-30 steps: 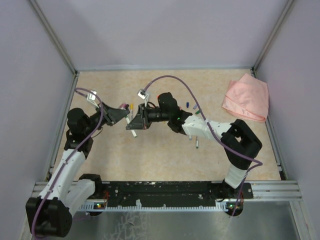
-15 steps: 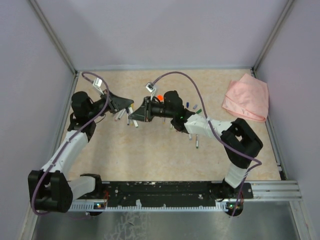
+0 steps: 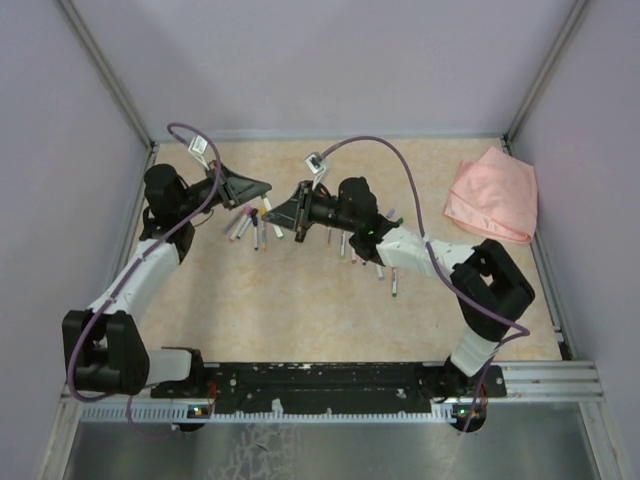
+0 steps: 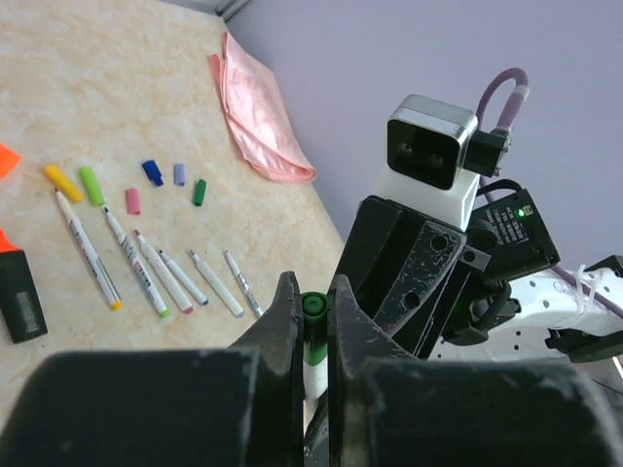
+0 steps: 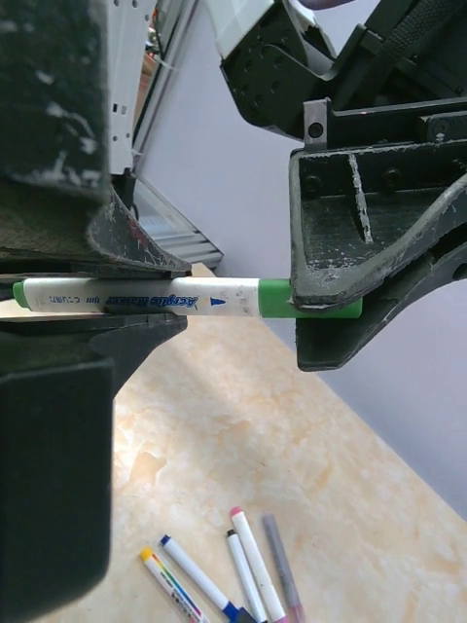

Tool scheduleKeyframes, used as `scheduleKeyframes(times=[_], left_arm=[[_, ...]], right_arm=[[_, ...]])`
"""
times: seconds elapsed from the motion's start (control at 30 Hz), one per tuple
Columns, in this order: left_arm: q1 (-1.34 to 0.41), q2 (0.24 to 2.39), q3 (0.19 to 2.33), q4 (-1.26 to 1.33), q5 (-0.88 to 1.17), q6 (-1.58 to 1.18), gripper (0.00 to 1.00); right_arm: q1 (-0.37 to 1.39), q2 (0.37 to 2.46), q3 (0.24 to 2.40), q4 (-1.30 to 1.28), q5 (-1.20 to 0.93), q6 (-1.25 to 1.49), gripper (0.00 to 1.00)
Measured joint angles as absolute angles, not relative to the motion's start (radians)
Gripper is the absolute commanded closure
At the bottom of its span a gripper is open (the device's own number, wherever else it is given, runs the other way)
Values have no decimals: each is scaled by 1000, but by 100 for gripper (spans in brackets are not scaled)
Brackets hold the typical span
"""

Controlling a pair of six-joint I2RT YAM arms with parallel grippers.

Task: Open the pen caps
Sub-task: Open the pen cap from the pen.

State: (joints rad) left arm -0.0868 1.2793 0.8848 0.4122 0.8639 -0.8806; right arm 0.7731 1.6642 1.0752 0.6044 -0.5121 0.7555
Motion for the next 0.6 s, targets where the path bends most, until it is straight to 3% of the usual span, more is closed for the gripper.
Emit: scheduleKeyframes(times=[0.1,0.33,0.6], left_arm=[[-85,1304,904,443,860,-894,100],[47,1362,1034,572,517,-879,100],[49,1381,1092,578,480,-848,100]], right_arm=[[766,1680,1102,601,-506,756,100],[812,1713,1087,482,-723,764,100],[815,1731,1089,390,-677,732,100]])
